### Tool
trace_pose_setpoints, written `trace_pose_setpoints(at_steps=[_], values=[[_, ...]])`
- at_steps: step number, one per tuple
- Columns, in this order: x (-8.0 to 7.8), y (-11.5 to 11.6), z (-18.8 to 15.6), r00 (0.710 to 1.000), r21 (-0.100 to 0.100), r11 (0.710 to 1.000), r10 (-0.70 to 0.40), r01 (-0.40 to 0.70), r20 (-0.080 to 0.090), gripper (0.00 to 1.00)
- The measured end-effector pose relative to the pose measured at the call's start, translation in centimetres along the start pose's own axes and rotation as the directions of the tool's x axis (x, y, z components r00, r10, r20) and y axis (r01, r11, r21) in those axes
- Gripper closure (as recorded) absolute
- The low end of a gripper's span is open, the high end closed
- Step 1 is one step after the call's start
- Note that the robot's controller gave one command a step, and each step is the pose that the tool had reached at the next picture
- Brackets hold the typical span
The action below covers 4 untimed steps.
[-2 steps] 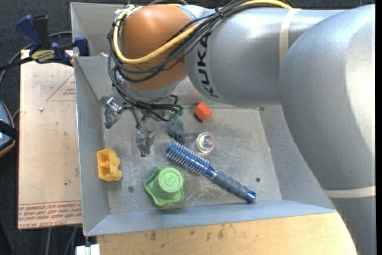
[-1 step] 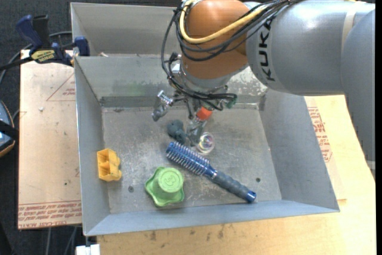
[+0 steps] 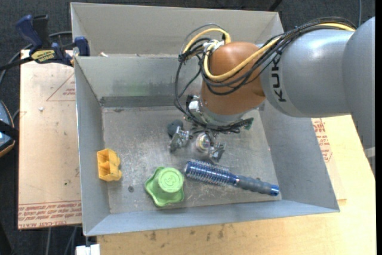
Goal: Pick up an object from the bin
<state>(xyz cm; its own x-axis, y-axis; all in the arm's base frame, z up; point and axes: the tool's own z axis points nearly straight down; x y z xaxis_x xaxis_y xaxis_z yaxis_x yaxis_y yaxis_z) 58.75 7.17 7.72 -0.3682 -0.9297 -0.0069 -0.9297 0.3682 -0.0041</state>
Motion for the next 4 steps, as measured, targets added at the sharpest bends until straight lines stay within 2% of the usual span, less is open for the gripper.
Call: trace_pose_setpoints(at_steps=[1, 2, 3, 4], values=[[3.1, 4.6, 0.0, 0.991, 0.015, 0.991, -0.13, 0.13, 0.007, 0.0], [15.5, 2.7, -3.0, 0.999, 0.001, 0.999, 0.045, -0.045, -0.005, 0.0], [15.5, 5.0, -7.8, 0.993, -0.001, 0.993, 0.122, -0.122, -0.004, 0.0], [8.4, 8.1, -3.1, 1.0, -0.003, 1.0, -0.025, 0.025, -0.001, 0.0]])
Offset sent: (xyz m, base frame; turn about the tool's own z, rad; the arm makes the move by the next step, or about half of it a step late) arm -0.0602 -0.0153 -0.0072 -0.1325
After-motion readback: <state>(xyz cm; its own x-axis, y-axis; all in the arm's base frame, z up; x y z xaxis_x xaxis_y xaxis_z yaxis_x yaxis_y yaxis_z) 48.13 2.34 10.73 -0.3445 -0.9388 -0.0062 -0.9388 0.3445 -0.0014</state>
